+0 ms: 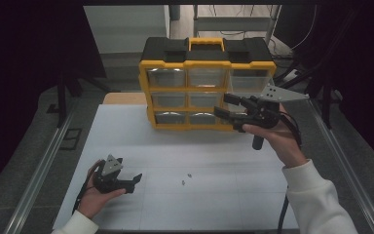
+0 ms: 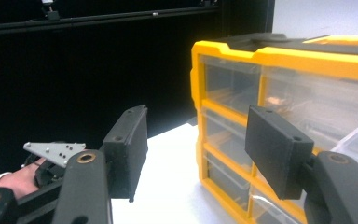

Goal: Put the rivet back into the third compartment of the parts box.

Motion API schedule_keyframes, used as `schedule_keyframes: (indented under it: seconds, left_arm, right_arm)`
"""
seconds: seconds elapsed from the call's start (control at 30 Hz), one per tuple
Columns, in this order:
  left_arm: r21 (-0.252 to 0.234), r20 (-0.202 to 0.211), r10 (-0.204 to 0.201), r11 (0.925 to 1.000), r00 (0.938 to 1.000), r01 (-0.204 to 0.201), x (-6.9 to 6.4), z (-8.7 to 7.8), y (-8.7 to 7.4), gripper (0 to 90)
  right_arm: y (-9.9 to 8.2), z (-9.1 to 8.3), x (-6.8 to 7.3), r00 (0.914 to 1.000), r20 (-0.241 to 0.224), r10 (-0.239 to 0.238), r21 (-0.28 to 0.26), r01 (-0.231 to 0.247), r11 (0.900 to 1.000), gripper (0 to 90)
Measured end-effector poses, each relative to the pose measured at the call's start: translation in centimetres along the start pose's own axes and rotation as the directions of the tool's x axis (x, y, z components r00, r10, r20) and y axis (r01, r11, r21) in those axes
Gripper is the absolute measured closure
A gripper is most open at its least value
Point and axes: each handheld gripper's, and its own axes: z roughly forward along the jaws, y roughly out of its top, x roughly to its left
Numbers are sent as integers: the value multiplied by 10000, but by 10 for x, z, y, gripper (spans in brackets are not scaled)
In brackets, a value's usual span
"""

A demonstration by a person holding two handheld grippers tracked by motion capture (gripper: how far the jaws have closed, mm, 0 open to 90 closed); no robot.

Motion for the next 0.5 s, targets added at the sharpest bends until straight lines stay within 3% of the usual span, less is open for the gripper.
schedule_keyframes:
  seconds: [0.5]
  left_arm:
    - [13,2,22,10000,10000,-22,0,0,0,83]
  right_arm:
    - [-34,9,9,9996,-248,164,479,-152,9987,385]
